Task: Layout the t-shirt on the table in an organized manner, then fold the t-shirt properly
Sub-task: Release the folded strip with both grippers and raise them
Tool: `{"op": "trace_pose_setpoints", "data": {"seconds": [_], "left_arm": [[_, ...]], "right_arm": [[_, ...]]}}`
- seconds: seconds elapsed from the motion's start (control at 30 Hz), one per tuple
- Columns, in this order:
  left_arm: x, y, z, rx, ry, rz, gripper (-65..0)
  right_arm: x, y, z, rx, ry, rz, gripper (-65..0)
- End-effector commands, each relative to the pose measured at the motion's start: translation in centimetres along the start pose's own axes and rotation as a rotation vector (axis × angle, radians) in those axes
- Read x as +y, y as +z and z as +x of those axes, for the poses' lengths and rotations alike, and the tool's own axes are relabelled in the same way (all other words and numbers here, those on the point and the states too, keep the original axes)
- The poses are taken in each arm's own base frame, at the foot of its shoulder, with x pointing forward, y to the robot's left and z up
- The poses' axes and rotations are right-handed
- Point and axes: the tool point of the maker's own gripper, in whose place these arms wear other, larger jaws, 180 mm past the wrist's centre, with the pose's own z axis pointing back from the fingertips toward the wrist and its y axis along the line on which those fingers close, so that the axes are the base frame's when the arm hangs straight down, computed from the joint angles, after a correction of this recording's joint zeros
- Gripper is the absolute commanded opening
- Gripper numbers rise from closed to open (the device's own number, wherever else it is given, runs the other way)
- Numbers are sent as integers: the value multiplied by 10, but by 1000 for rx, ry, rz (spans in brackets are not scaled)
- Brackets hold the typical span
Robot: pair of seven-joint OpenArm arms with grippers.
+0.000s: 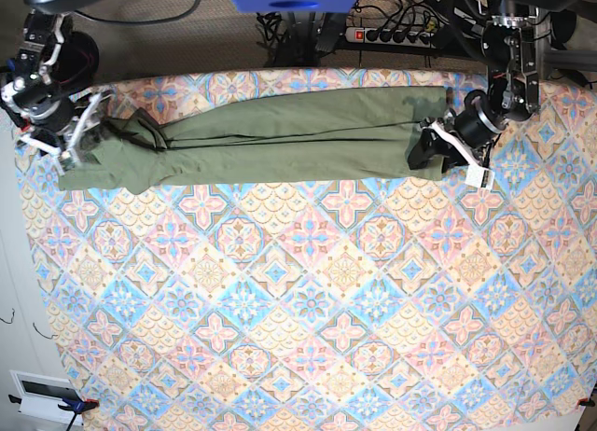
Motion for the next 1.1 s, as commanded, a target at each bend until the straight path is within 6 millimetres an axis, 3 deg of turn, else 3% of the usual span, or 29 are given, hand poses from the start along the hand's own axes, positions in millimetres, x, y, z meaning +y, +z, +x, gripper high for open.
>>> {"op": "trace_pose_setpoints", "data": {"seconds": [0.0, 0.13, 0.27, 0.37, 0.53, 0.8, 0.97, 1.07], "left_arm": [[1, 6, 11, -14, -29, -7, -371], [5, 11, 6, 56, -28, -17, -370], [8, 16, 13, 97, -27, -37, -356], [13, 21, 12, 130, -40, -27, -299], [23, 31, 7, 162, -33, 2, -151], [45, 26, -17, 214, 64, 34, -209], [33, 15, -31, 216, 113, 5, -212], [15, 4, -44, 240, 127, -42, -212]], "right_arm": [[-15, 8, 5, -17, 7, -45, -375], [-19, 8, 16, -60, -16, -60, -375], [-15, 5, 26, -101, -38, -54, -375], [-11, 4, 26, -107, -51, -49, -375], [-6, 0, 38, -133, -46, -33, -375], [-2, -2, 39, -135, -41, -21, -375], [-4, -2, 44, -144, -42, -26, -375], [-4, -3, 44, -146, -41, -25, -375]]}}
